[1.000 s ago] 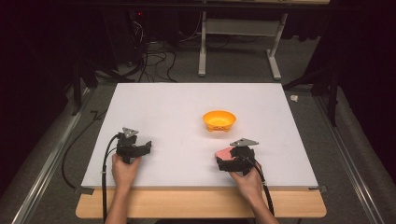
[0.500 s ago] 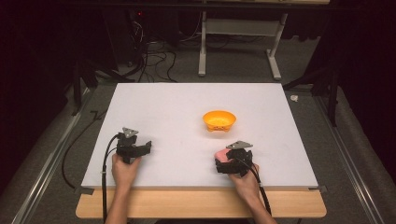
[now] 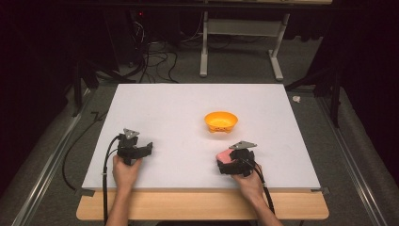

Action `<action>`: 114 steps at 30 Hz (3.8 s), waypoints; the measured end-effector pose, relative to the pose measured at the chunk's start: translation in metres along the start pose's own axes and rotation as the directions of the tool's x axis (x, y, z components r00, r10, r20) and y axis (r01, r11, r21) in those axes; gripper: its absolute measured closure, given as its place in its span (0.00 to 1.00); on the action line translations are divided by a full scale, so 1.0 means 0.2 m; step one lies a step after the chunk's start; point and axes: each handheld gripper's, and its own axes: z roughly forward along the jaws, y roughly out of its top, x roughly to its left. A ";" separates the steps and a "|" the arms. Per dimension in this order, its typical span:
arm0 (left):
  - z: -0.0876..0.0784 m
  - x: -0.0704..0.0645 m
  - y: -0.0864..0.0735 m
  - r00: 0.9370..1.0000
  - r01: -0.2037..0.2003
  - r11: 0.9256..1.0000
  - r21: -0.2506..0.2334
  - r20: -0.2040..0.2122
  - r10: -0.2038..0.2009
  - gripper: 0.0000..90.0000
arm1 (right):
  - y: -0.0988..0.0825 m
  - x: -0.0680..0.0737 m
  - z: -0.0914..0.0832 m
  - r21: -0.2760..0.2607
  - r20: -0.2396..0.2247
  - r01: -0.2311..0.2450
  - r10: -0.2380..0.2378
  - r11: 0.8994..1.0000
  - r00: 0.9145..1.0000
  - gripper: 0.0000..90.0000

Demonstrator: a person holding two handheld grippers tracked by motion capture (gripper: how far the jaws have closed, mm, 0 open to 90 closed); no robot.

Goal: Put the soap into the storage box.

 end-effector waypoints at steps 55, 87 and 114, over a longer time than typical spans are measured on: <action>0.00 0.00 0.00 1.000 -0.001 1.000 0.002 0.000 0.001 0.27 | 0.61 -0.21 -0.20 -0.089 -0.048 -0.065 0.061 0.994 0.997 0.15; 0.00 0.00 0.00 1.000 -0.001 1.000 0.002 -0.001 0.001 0.27 | 0.74 -0.21 0.16 0.036 0.012 -0.166 0.166 0.985 0.986 0.15; 0.00 0.00 0.00 1.000 -0.002 1.000 0.002 -0.002 0.002 0.27 | 0.71 -0.22 0.27 0.075 0.049 -0.225 0.222 0.971 0.974 0.15</action>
